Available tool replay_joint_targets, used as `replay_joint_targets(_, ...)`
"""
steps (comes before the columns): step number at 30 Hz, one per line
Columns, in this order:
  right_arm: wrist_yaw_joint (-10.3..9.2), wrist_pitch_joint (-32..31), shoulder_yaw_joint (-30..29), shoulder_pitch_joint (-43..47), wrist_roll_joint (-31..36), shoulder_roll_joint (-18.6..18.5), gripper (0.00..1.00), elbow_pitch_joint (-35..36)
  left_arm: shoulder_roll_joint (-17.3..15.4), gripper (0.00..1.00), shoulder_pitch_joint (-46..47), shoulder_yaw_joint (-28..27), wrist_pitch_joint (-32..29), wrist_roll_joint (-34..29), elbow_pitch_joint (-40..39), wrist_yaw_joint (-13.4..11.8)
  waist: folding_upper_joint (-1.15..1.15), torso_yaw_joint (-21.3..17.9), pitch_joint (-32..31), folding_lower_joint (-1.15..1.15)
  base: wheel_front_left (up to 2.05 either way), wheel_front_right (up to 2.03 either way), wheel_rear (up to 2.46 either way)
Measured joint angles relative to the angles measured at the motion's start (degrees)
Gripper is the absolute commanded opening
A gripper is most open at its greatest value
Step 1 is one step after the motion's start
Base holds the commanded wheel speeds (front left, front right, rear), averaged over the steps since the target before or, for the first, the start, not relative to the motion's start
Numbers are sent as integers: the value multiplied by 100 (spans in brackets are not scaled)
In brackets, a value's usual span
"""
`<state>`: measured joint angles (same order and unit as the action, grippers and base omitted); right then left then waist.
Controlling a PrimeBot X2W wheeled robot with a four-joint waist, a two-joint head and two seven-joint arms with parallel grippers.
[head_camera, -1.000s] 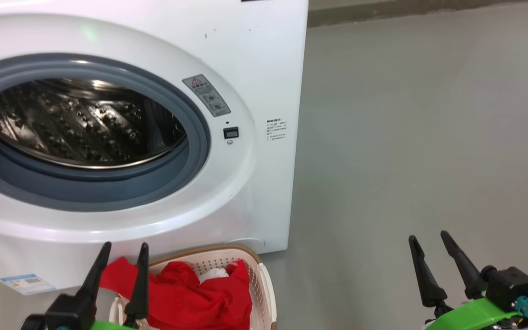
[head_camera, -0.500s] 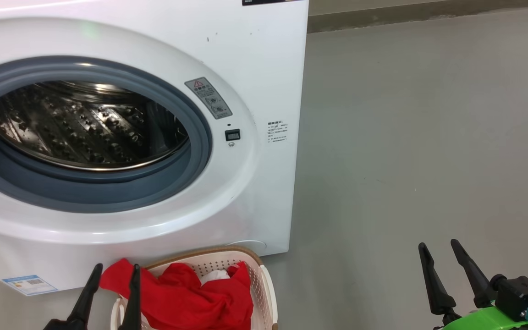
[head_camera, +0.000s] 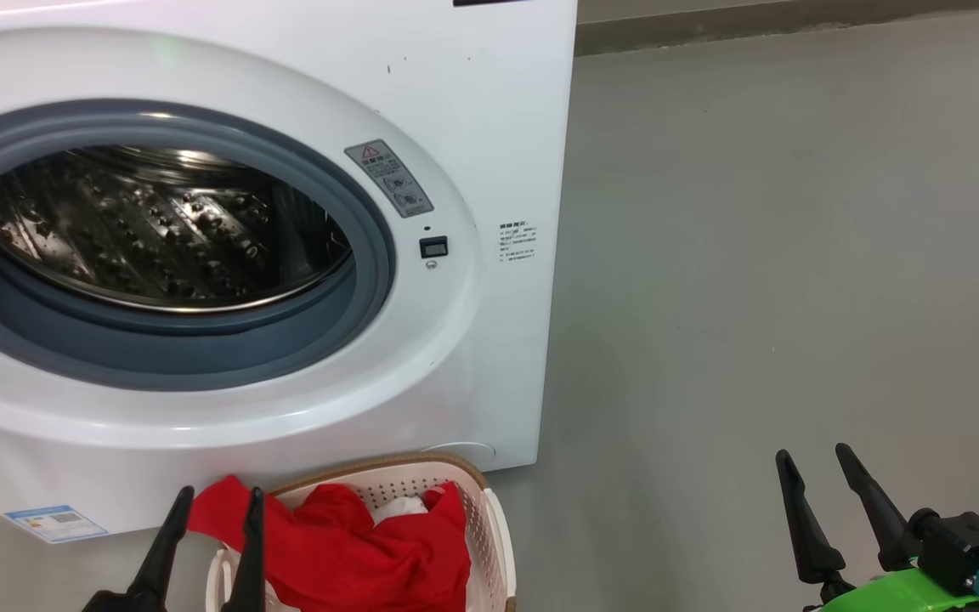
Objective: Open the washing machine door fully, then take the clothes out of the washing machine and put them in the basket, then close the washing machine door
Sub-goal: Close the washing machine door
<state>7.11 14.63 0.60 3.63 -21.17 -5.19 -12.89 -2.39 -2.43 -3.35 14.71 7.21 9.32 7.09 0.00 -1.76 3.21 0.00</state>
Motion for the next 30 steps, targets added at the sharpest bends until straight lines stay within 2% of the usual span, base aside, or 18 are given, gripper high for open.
replay_joint_targets(13, 0, 0, -1, -2, 0, 29, 100, 1, 0, 100, 7, 3, 0, 7, 2, -8, 0, 5, 57, 0, -12, 12, 0)
replay_joint_targets(30, 0, 0, -9, -3, 0, 48, 100, 1, 0, 100, 12, 23, 0, 80, 2, -7, 0, 12, 88, 0, -129, 129, 0)
